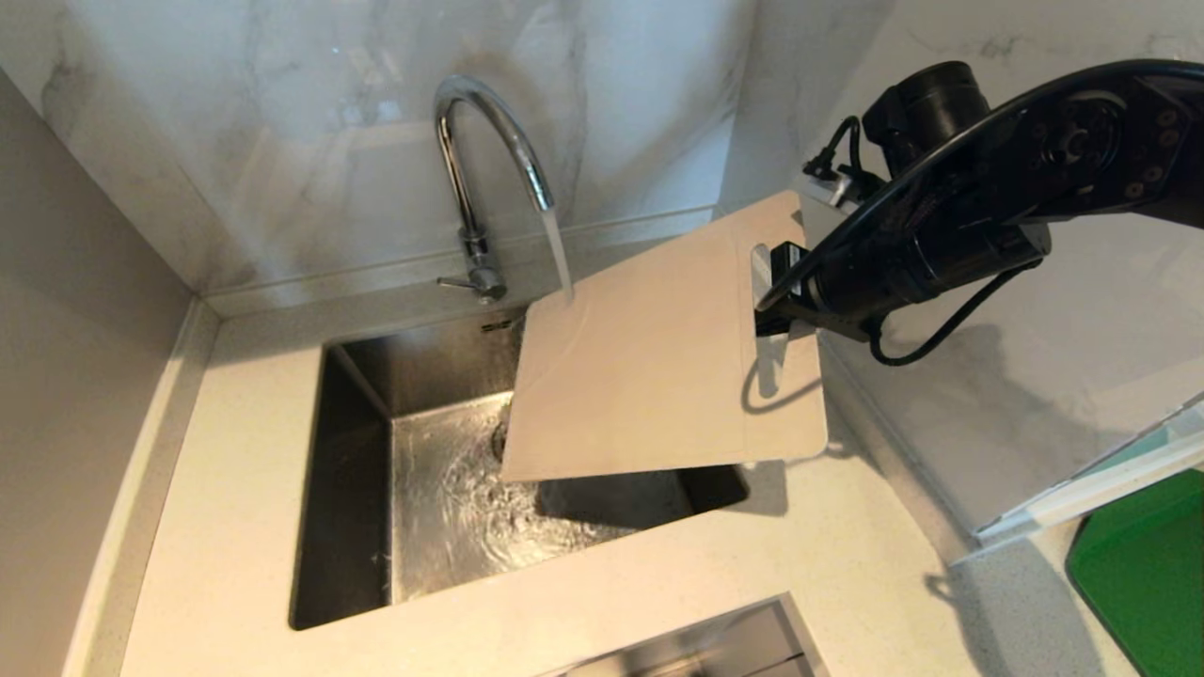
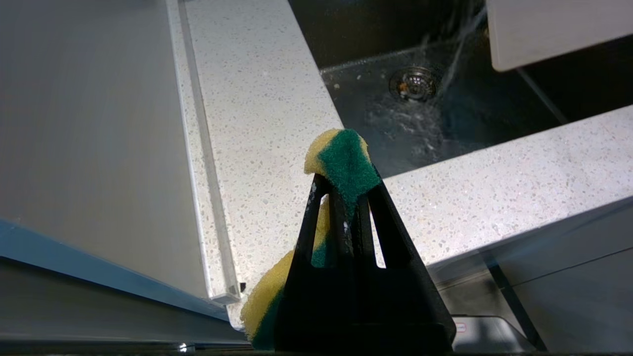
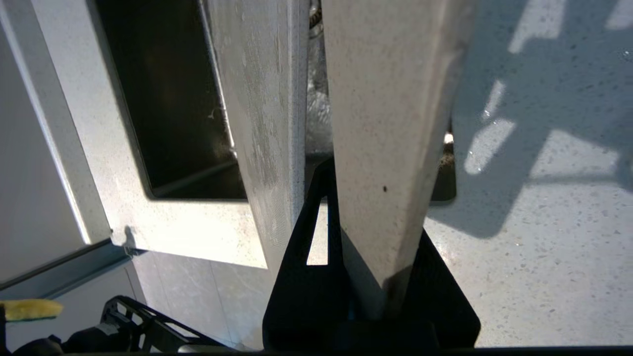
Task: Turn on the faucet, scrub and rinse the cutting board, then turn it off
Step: Turn off the tap
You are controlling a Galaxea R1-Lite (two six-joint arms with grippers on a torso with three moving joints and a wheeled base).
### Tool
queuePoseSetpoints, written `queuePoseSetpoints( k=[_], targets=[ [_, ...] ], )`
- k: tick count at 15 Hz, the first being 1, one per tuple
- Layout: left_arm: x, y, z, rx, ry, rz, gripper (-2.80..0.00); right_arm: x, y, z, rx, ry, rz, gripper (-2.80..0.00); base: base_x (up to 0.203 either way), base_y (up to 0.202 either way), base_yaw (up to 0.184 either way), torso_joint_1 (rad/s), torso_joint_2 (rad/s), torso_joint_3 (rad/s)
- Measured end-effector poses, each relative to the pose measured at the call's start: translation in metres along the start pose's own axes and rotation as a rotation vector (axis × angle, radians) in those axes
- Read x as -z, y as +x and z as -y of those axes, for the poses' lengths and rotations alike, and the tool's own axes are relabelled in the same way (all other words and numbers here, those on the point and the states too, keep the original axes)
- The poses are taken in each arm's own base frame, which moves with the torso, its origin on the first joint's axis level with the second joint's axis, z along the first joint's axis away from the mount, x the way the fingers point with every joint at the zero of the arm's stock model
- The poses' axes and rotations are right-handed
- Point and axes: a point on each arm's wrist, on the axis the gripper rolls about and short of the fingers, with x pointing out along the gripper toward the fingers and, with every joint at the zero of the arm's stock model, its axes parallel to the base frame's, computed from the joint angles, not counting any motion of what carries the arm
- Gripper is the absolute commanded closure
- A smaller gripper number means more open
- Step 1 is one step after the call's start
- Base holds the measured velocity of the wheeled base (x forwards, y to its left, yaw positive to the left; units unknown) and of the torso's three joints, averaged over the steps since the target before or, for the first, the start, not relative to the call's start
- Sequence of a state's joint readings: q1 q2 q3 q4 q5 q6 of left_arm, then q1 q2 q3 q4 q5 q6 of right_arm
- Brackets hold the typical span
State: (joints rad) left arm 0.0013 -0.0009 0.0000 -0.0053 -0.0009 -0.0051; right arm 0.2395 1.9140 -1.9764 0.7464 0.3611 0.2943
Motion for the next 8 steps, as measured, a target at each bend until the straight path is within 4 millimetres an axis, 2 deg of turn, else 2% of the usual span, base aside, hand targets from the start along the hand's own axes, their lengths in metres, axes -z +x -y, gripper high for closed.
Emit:
queuePoseSetpoints(
  k=[8],
  targets=[
    [0.0000, 0.0000, 0.0000, 0.000, 0.000, 0.000, 0.00, -0.0067, 0.0071, 0.0057, -0.005, -0.004, 0.043, 0.00, 0.000, 0.000, 0.000, 0.000, 0.00, 0.000]
  ],
)
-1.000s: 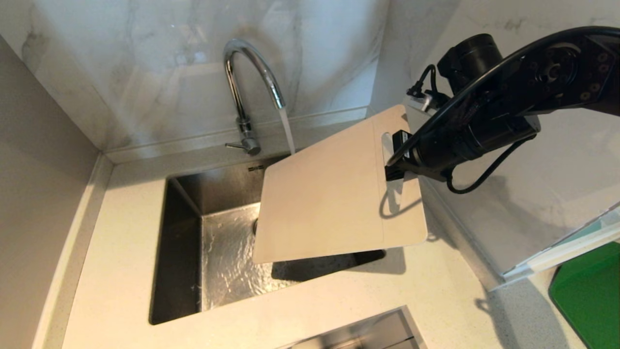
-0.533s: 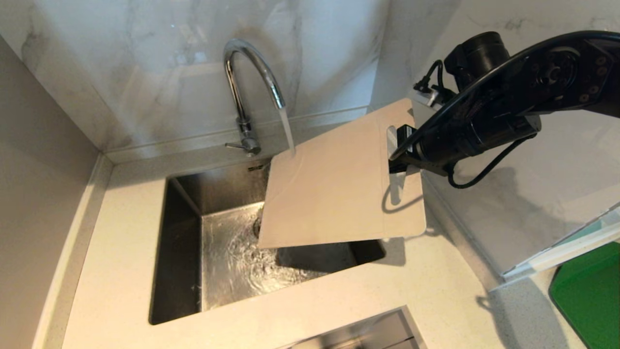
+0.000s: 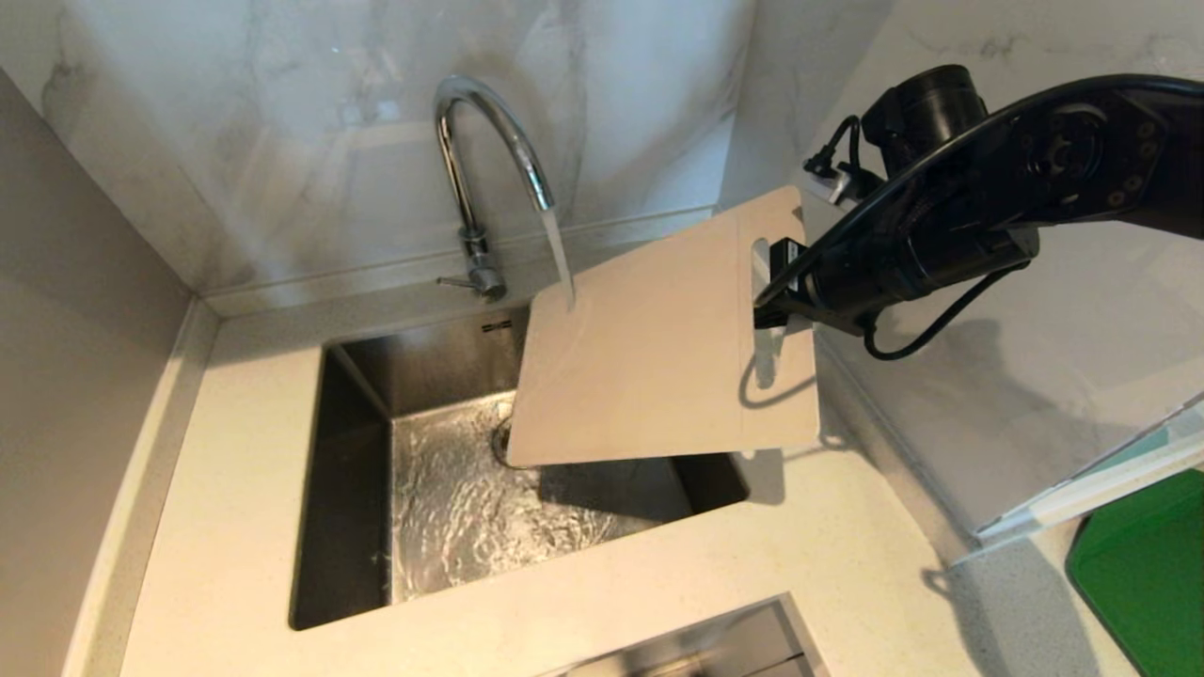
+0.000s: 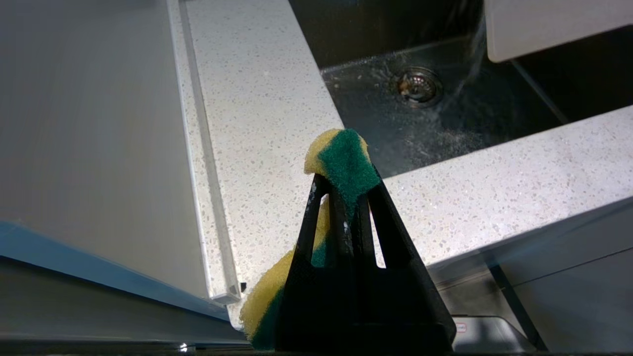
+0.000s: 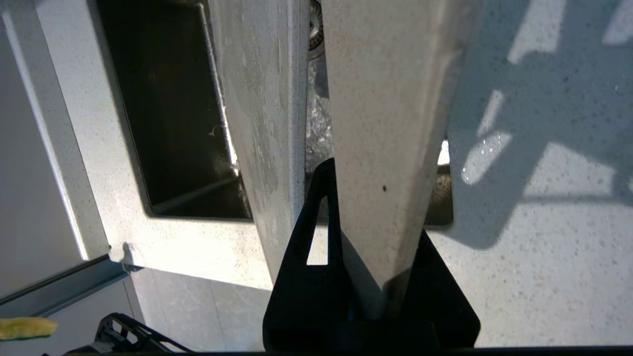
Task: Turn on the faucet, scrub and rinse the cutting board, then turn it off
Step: Turn off the tap
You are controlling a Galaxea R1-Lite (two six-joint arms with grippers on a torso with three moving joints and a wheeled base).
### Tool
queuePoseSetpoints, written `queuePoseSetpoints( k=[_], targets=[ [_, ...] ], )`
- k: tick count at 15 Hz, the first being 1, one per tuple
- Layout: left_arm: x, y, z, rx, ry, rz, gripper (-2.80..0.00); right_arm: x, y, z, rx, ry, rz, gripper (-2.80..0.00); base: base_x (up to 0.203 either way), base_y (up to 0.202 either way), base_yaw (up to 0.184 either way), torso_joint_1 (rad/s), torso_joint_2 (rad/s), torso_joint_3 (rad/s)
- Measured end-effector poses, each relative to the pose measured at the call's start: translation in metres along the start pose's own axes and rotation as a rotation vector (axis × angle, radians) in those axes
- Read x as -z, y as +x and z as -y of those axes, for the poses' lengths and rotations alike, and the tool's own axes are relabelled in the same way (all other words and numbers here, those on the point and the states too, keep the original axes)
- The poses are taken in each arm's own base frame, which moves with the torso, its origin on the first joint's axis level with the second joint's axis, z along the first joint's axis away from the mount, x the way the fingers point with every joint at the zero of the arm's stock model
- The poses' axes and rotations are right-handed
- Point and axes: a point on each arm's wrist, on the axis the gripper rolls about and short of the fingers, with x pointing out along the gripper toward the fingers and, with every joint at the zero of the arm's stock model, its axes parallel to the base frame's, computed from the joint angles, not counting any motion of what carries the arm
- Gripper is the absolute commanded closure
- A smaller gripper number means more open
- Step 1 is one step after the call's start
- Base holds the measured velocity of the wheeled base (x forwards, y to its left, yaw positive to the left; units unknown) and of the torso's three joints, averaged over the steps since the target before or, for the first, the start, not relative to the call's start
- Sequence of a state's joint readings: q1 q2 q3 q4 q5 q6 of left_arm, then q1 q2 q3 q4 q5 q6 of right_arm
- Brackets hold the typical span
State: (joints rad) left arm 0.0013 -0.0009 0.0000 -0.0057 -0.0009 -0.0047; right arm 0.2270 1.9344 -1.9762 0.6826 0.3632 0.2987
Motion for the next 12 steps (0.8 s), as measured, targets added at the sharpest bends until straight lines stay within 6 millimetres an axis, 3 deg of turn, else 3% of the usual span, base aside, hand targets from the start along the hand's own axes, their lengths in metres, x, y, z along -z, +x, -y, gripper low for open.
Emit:
queuePoseSetpoints(
  k=[12],
  targets=[
    [0.000, 0.000, 0.000, 0.000, -0.001, 0.000, 0.00, -0.013, 0.014, 0.001, -0.041, 0.016, 0.108, 0.00, 0.000, 0.000, 0.000, 0.000, 0.00, 0.000]
  ],
)
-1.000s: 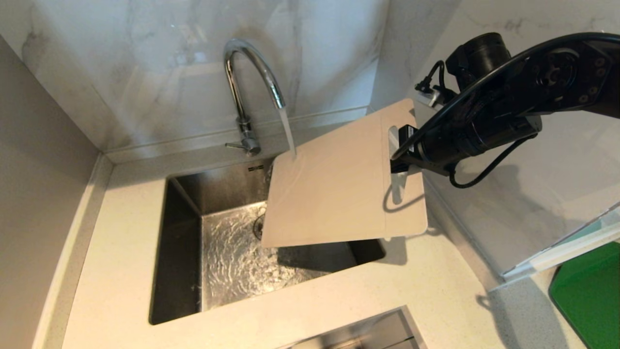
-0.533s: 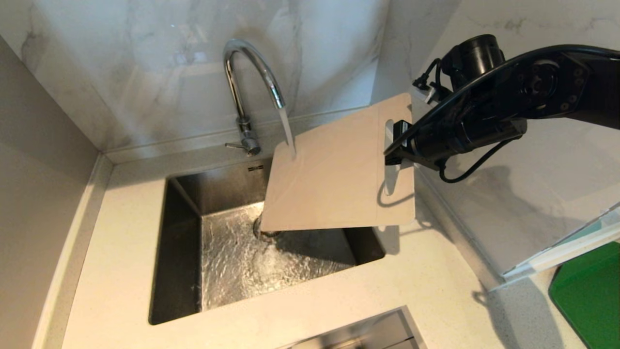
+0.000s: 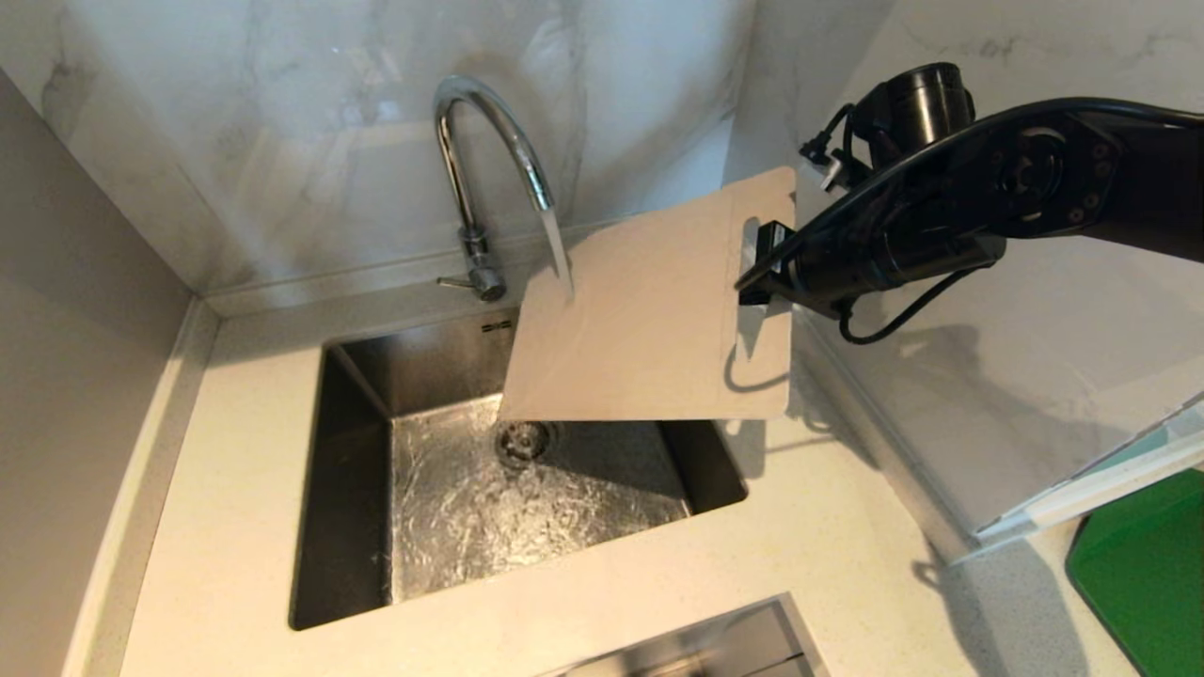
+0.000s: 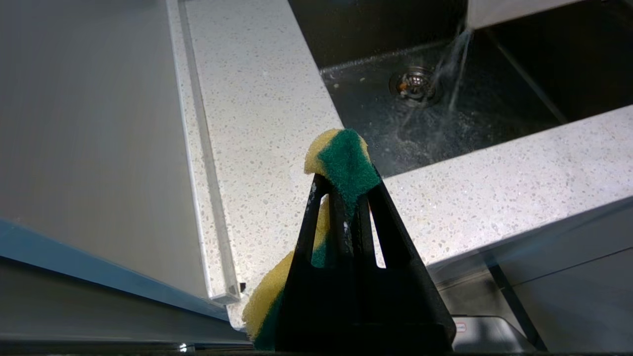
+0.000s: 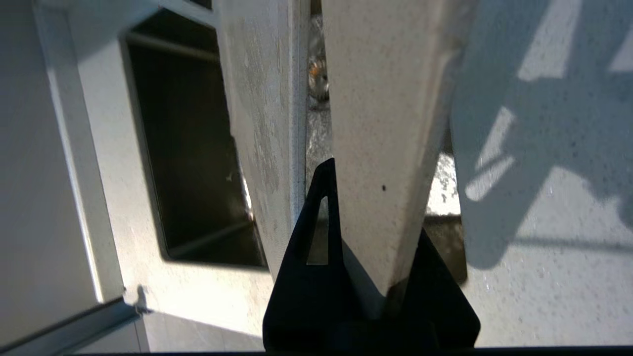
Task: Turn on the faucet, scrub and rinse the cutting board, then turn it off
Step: Turn off the tap
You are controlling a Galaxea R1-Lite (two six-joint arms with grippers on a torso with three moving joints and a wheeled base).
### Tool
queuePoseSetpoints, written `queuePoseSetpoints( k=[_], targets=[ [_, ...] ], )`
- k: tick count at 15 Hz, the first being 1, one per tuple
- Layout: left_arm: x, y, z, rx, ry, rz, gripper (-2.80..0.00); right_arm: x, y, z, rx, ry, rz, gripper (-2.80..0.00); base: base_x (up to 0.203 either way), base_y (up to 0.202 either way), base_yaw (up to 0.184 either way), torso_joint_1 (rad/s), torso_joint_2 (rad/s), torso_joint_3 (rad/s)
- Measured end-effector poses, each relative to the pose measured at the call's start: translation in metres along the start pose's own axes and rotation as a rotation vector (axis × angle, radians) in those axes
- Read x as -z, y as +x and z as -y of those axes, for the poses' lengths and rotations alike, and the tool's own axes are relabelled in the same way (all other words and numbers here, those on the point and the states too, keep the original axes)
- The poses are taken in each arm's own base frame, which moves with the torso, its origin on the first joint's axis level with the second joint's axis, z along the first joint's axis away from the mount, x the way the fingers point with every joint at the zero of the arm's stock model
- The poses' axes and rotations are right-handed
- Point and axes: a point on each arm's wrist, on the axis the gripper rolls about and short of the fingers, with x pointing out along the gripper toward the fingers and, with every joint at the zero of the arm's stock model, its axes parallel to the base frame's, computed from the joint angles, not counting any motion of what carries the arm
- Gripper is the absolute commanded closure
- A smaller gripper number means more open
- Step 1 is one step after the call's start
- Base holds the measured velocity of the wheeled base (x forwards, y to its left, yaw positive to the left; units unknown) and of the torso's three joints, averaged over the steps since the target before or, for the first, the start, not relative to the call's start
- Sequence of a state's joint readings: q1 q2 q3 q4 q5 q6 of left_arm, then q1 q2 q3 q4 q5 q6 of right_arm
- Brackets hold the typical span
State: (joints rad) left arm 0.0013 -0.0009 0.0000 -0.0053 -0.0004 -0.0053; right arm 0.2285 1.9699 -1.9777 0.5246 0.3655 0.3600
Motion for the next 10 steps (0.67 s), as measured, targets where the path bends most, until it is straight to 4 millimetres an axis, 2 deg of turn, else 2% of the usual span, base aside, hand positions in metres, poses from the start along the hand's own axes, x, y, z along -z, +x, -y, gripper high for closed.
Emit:
queuePoseSetpoints(
  k=[4, 10],
  targets=[
    [0.0000, 0.0000, 0.0000, 0.000, 0.000, 0.000, 0.00, -0.0010, 0.0066, 0.0023, -0.006, 0.004, 0.011, 0.00, 0.000, 0.000, 0.000, 0.000, 0.00, 0.000],
    [0.0000, 0.0000, 0.0000, 0.001, 0.000, 0.000, 0.00, 0.0032, 0.0065, -0.0005, -0.005, 0.014, -0.019, 0.00, 0.000, 0.000, 0.000, 0.000, 0.00, 0.000]
  ],
)
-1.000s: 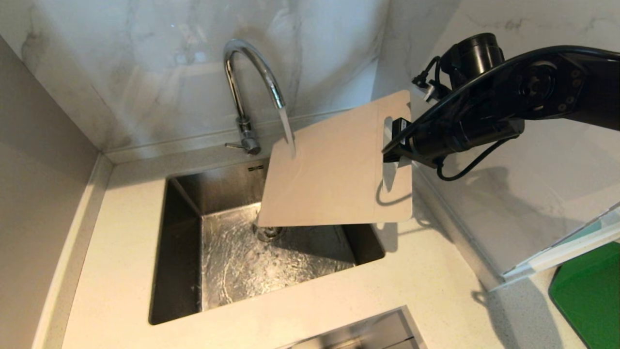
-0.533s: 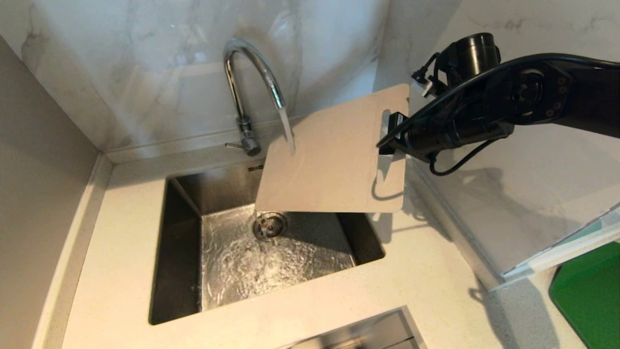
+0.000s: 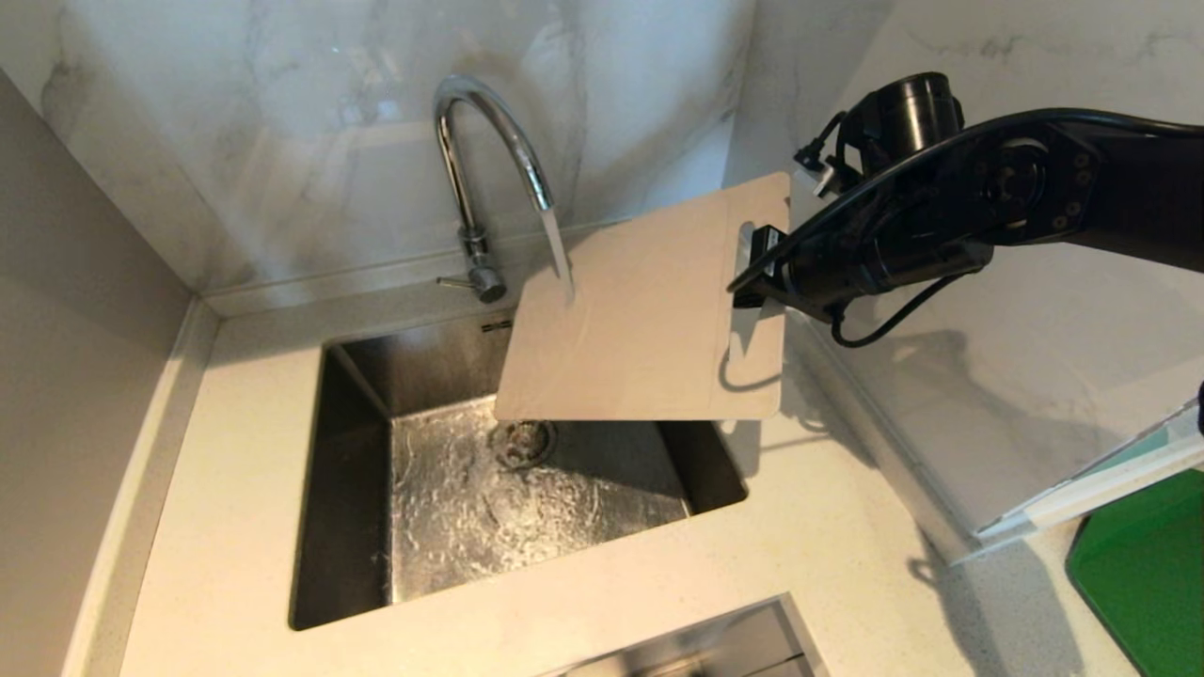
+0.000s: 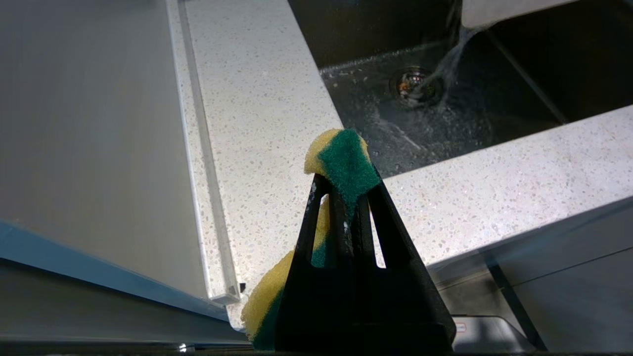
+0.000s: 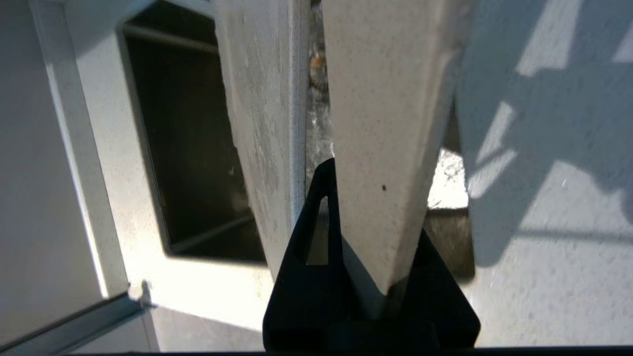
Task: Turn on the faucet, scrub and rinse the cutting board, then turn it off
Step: Turn off the tap
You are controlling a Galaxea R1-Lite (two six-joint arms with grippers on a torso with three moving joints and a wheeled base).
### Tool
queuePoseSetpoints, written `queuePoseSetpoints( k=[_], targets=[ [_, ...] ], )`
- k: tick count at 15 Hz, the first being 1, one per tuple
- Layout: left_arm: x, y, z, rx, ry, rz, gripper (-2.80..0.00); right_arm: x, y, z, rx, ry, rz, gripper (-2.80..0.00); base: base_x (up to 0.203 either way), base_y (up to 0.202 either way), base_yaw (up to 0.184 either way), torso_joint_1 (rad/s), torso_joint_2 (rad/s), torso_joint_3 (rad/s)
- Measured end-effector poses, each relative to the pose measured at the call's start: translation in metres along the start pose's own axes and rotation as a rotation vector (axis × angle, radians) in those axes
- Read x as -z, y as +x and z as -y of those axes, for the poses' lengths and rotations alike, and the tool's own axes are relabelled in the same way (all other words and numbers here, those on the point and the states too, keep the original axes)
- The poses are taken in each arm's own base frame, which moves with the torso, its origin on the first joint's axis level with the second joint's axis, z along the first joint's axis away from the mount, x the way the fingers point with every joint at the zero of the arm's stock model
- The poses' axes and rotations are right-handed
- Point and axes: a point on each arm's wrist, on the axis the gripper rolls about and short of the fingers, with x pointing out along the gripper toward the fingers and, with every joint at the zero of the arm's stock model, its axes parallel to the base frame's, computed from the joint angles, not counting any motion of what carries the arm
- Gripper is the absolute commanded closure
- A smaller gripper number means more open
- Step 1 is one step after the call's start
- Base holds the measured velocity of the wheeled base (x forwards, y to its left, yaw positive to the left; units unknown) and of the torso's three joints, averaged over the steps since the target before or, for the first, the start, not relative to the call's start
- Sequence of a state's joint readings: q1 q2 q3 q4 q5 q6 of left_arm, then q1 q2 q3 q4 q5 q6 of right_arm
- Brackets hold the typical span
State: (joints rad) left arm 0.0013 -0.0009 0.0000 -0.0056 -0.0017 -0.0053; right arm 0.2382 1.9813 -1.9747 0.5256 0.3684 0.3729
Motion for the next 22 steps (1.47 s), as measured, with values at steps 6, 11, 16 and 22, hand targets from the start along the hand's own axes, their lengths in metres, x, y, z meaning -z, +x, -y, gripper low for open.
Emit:
queuePoseSetpoints(
  k=[6, 11, 16, 22],
  targets=[
    [0.000, 0.000, 0.000, -0.002, 0.002, -0.002, 0.00, 0.025, -0.004, -0.028, -0.021, 0.022, -0.132, 0.00, 0.000, 0.000, 0.000, 0.000, 0.00, 0.000],
    [-0.004, -0.001, 0.000, -0.004, 0.011, 0.003, 0.00, 0.052, -0.009, -0.059, -0.075, 0.005, -0.210, 0.00, 0.000, 0.000, 0.000, 0.000, 0.00, 0.000],
    [-0.075, -0.014, 0.001, 0.005, 0.006, 0.024, 0.00, 0.066, -0.013, -0.085, -0.120, -0.041, -0.240, 0.00, 0.000, 0.000, 0.000, 0.000, 0.00, 0.000],
    [-0.177, 0.025, 0.001, 0.020, 0.006, -0.021, 0.00, 0.078, -0.011, -0.102, -0.156, -0.077, -0.271, 0.00, 0.000, 0.000, 0.000, 0.000, 0.00, 0.000]
  ],
)
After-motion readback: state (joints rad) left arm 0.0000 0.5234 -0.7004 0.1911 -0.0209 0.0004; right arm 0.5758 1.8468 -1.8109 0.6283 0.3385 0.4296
